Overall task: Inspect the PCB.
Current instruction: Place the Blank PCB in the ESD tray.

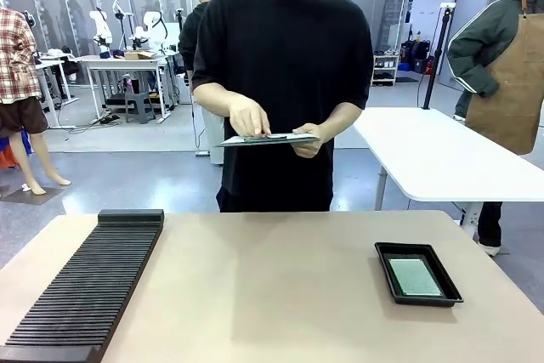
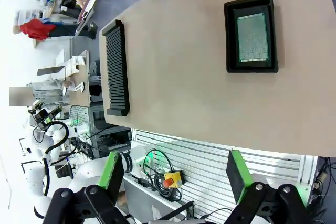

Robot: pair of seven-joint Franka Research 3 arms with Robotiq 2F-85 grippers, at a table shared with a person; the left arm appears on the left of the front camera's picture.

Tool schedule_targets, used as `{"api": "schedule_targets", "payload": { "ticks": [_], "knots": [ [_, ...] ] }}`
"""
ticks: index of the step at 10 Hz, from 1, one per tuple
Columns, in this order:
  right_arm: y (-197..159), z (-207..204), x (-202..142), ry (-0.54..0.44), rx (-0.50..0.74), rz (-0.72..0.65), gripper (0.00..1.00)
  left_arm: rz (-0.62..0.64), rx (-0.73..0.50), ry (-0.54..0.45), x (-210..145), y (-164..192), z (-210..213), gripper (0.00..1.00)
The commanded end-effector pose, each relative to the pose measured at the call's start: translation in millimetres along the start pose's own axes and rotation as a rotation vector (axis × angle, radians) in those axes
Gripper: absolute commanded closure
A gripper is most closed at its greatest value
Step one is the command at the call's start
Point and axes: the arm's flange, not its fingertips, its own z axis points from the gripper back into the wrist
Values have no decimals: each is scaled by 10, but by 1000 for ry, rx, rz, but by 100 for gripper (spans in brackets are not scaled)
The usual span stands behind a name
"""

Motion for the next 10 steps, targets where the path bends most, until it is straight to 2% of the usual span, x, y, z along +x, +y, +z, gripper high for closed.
{"api": "schedule_targets", "payload": {
  "ticks": [1,10],
  "knots": [
    [3,19,0,5,-9,11,0,7,12,11,-9,-13,-5,0],
    [3,19,0,5,-9,11,0,7,12,11,-9,-13,-5,0]
  ]
}}
